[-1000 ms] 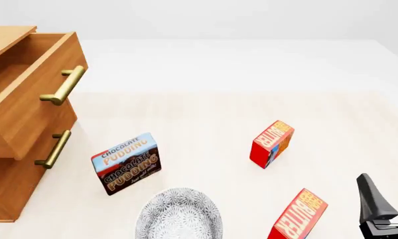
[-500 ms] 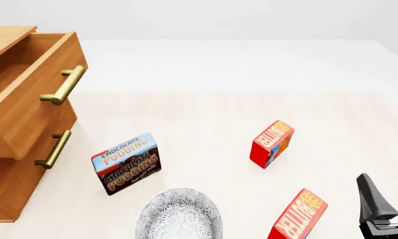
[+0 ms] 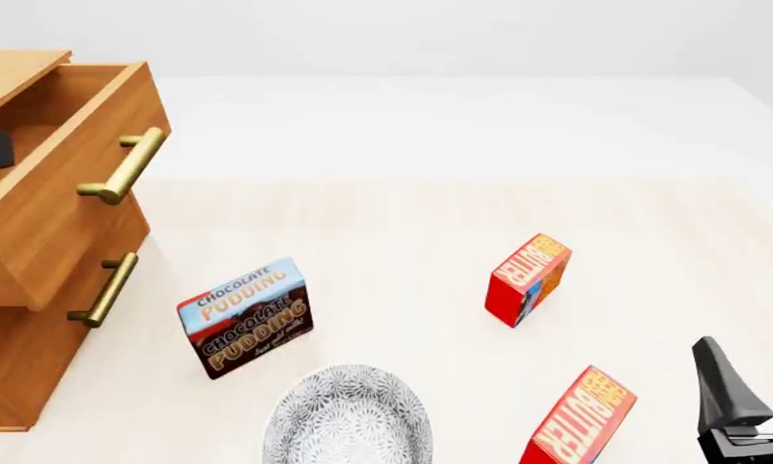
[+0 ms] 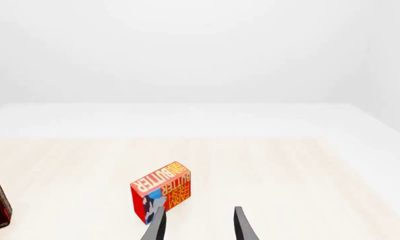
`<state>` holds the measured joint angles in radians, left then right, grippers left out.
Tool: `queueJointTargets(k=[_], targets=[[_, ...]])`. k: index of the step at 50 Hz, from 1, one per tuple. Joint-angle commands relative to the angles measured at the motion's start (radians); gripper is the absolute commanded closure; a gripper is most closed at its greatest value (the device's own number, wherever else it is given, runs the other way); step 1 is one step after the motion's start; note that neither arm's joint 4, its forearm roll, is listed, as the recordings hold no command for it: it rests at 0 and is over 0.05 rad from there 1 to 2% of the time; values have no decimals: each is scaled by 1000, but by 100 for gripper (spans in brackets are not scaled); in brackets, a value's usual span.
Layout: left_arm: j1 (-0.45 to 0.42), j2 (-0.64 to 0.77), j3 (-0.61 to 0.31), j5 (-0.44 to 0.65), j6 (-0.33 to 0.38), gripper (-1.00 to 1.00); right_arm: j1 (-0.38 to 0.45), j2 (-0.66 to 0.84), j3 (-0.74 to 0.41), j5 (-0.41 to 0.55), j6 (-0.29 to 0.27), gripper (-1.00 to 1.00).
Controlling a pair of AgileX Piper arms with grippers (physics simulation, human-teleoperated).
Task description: Put the butter at the front in the top drawer of the cabinet and close it.
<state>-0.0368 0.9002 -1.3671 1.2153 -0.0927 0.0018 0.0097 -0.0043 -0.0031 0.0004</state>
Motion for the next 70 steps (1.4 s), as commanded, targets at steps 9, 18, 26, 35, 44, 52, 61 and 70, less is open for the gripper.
queueJointTargets(k=[9,18,26,35,44,52,61,70], targets=[[64,63,-16,5,-2,-100,0,-1,1,-1,0,-100],[78,87,-28,5,8,-100,0,-1,1,-1,0,-100],[97,108,-34,5,25,-100,0,-1,1,-1,0,-100],[109,120,-43,5,30,-100,0,-1,1,-1,0,-100],[100,128,-30,5,10,-100,0,-1,1,-1,0,-100],[95,124,-11,5,-3,-100,0,-1,1,-1,0,-100],[95,123,-3,5,-11,-100,0,0,1,-1,0,-100],[92,132,7,5,-17,-100,0,-1,1,-1,0,-100]])
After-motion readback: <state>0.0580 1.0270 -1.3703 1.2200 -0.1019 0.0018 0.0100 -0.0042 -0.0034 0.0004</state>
